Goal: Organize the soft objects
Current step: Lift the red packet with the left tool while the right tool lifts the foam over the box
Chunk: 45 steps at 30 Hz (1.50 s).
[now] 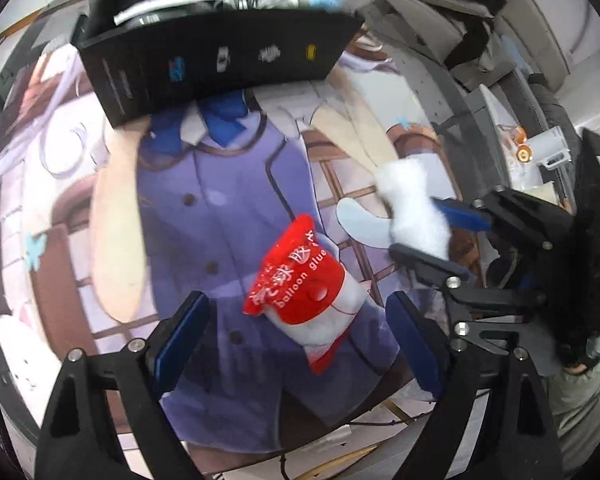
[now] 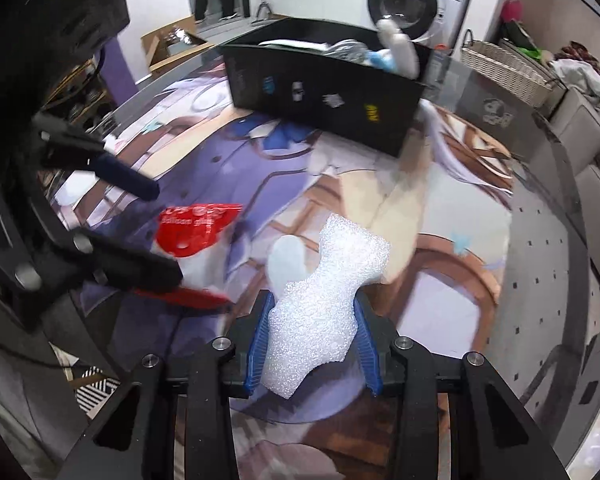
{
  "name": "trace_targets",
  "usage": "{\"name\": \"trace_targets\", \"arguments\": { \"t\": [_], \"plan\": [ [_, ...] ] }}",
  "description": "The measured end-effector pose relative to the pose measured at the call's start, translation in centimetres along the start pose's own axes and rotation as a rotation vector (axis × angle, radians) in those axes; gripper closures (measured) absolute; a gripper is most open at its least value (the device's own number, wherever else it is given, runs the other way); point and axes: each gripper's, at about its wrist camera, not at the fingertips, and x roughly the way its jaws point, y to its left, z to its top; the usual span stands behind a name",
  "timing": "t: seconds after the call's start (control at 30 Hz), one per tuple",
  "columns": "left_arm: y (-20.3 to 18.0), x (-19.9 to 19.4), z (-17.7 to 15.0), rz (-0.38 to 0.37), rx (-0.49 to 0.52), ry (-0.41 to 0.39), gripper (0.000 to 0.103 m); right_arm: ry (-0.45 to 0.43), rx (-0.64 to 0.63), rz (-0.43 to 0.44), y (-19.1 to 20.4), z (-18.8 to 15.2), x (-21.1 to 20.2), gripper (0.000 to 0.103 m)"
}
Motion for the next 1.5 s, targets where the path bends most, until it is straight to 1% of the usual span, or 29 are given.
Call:
{"name": "trace_targets", "arguments": {
  "t": [0.03,0.1,0.17,0.33,0.37,0.5,0.6,0.73,0.9,0.93,1.0,1.07,1.1,1.17,1.2,1.27,1.33,1.37,1.43,1.47,1.5],
  "plan": [
    [0.0,0.4,0.1,0.01,-0.006,0.007,0.011,0.0,0.003,-0.001,-0.1,-0.1,0.0,0.063],
    [-0.5,0.4,0.4,0.037,0.005,-0.018,0.011,0.004,0.0,-0.001,-0.1,-0.4,0.0,0.063],
    [-1.0,0.8,0.6,0.067,0.015,-0.023,0.009,0.005,-0.009,-0.001,0.0,-0.7,-0.1,0.063],
    [-2.0,1.3,0.5,0.126,0.085,-0.023,0.009,-0.013,-0.02,-0.008,0.2,-0.5,-0.4,0.063],
    [-1.8,1.2,0.3,0.135,0.092,-0.02,0.009,-0.012,-0.021,-0.011,0.3,-0.5,-0.3,0.063],
    [-0.8,0.6,-0.4,0.126,0.084,-0.005,0.009,-0.002,-0.033,-0.012,0.6,-0.5,0.3,0.063],
    [-0.3,0.4,-1.1,0.155,0.101,-0.004,0.009,0.008,-0.042,-0.006,1.1,-0.3,0.8,0.063],
    [1.5,-0.6,-2.0,0.164,0.08,-0.004,0.009,0.006,-0.044,0.0,1.4,0.0,0.9,0.063],
    [4.3,-1.8,-2.3,0.211,0.029,-0.029,0.01,0.008,-0.062,0.015,2.2,0.3,1.1,0.063],
    [4.8,-2.0,-2.3,0.214,0.01,-0.034,0.011,0.009,-0.064,0.017,2.4,0.4,1.2,0.063],
    [5.0,-2.5,-2.4,0.166,-0.009,-0.033,0.011,0.01,-0.068,0.016,2.5,0.5,1.3,0.063],
    [3.7,-2.8,-2.4,0.08,0.039,-0.024,0.009,0.008,-0.069,0.013,2.4,0.6,1.3,0.063],
    [2.4,-3.0,-2.5,0.063,0.092,-0.03,0.009,0.01,-0.069,0.013,2.4,0.6,1.4,0.063],
    [0.6,-2.8,-2.7,0.094,0.163,-0.054,0.009,0.01,-0.062,0.01,2.3,0.7,1.4,0.063],
    [0.2,-2.5,-2.6,0.102,0.174,-0.055,0.009,0.01,-0.061,0.01,2.2,0.6,1.4,0.063],
    [0.4,-1.9,-2.1,0.104,0.168,-0.059,0.01,0.009,-0.06,0.007,2.1,0.5,1.3,0.063],
    [0.7,-1.4,-1.2,0.131,0.161,-0.078,0.011,0.009,-0.053,0.006,1.9,0.4,1.2,0.063],
    [0.6,-1.1,-0.6,0.141,0.171,-0.085,0.018,0.01,-0.049,0.006,1.7,0.3,1.3,0.063],
    [0.8,-0.6,-0.4,0.182,0.195,-0.083,0.038,0.01,-0.036,0.011,1.5,0.3,1.4,0.063],
    [0.6,-0.7,-0.5,0.22,0.225,-0.093,0.052,0.012,-0.029,0.012,1.5,0.3,1.5,0.063],
    [0.1,-0.5,-0.3,0.234,0.247,-0.093,0.055,0.014,-0.022,0.015,1.4,0.4,1.5,0.063]
  ]
}}
